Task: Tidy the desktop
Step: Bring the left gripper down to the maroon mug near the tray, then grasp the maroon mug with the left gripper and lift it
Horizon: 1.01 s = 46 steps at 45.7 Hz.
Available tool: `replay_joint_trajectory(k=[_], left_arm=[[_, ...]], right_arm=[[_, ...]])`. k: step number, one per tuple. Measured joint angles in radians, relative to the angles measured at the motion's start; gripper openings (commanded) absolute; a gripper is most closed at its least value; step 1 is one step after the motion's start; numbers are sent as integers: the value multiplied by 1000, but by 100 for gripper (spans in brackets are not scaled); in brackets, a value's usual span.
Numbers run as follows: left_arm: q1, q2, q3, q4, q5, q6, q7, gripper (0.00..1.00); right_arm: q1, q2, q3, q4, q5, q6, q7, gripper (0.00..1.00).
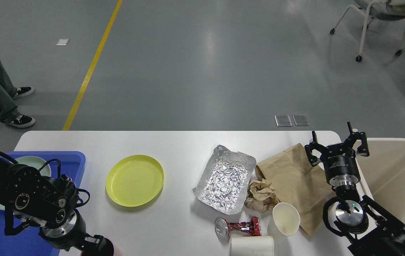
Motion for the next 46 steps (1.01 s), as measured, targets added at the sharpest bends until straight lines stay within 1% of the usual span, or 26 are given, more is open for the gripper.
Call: replay_joint_trajectory(k=[4,7,8,12,17,19,22,31,46], left_arm=[[4,3,0,1,4,5,-1,50],[7,3,0,2,5,5,-1,35],[9,3,0,2,5,6,-1,31],[20,3,-1,2,5,6,-1,24],[27,4,-3,5,5,10,-2,19],[29,5,-4,6,4,14,-2,13],[33,6,-6,9,1,17,-2,0],[36,11,-20,16,-10,16,9,0],[21,23,-22,14,-23,12,10,0]], right_arm=[[0,0,0,0,0,0,0,100],[0,0,0,0,0,0,0,100],[0,0,0,0,0,0,0,100],[0,0,0,0,0,0,0,100],[0,0,0,0,0,0,0,100],[0,0,0,0,0,0,0,100],[0,0,0,0,0,0,0,100],[0,0,0,0,0,0,0,100],[0,1,0,-1,0,0,0,100]])
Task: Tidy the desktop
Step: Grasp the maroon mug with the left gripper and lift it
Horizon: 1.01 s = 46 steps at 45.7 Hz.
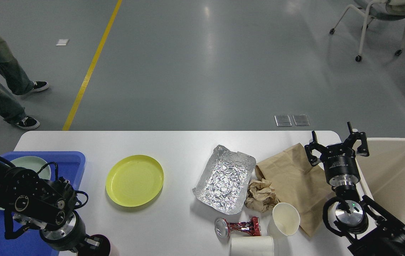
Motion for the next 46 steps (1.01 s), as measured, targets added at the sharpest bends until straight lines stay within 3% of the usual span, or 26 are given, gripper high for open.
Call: replay_joint_trajectory(k=[6,14,21,36,40,46], left_arm=[[-92,22,13,-38,-41,-30,-5,0],[-323,64,66,-108,-81,-143,-9,0],[-555,66,125,-126,-167,-323,-17,0],[-956,-10,203,-180,-375,-620,-25,0],[-1045,-29,224,-184,-427,-704,-44,0],[-1099,-66,264,-184,-455,-735,-98,0]], right_arm=[[0,0,0,-1,0,0,0,100],[0,0,0,-1,0,0,0,100],[0,0,0,-1,0,0,0,100],[0,0,0,-1,0,0,0,100],[0,0,0,-1,0,0,0,100],[0,0,0,-1,0,0,0,100]])
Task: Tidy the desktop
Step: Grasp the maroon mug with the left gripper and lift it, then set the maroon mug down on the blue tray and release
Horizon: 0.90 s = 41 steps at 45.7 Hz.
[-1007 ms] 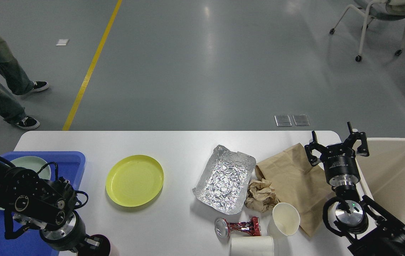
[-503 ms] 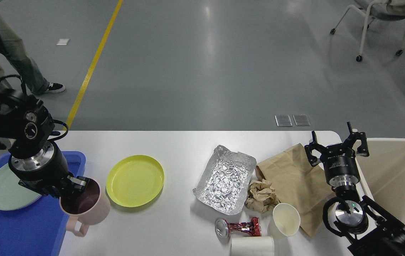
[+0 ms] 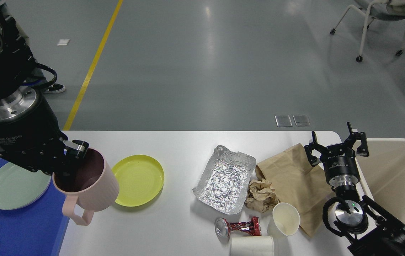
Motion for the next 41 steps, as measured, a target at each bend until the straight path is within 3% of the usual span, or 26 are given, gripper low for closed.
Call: replay_joint_trajectory(k=[8,18,29,41], left_arm=[[5,4,59,14,-3,-3,-17,0],[145,173,141,130,73,-1,-11,0],[370,446,111,321,254,4,-12,0],[780,548,-99,562,375,17,-26,0]], right_arm=[[0,-1,0,0,0,0,0,100],[0,-1,0,2,0,0,0,100],[0,-1,0,2,0,0,0,100],[0,-1,0,2,0,0,0,100]])
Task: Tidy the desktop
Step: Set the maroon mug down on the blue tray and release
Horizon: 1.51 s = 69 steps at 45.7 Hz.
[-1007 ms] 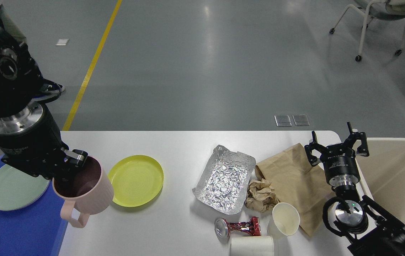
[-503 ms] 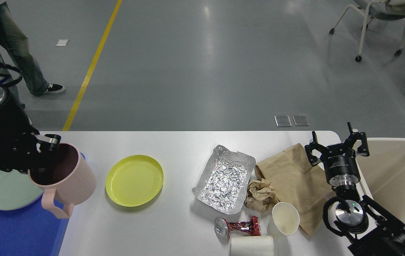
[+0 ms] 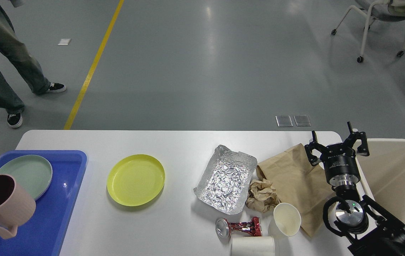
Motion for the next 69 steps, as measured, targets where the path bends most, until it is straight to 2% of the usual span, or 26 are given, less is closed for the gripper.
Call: replay_joint_trajectory(k=[6,12,24,37,41,44,47,51,55,65,69], left_arm=[[228,24,-163,133,29,4,-3,0],[388,23,-263,221,49,20,-36,0],[503,24,-292,278,105,134,-126,0],[548,22,-319,273,111,179,-126,1],[562,22,-322,274,111,189,-126,13],[569,22,-325,275,109,203,-122,35],[572,22,-332,275,98,212,-121,48],[575,21,-339,274,68,212,-120,75],[580,21,-340,273,30,211,-120,92],[583,-4,-342,270,5,201,-128,95],[565,-3,-323,262,3,169,-128,96]], right_arm=[[0,0,0,0,0,0,0,100],[0,0,0,0,0,0,0,100],[0,0,0,0,0,0,0,100],[0,0,0,0,0,0,0,100],[0,0,0,0,0,0,0,100],[0,0,0,0,0,0,0,100],[0,0,0,0,0,0,0,100],[0,0,0,0,0,0,0,100],[0,0,0,0,0,0,0,100],[0,0,0,0,0,0,0,100],[0,0,0,0,0,0,0,100]])
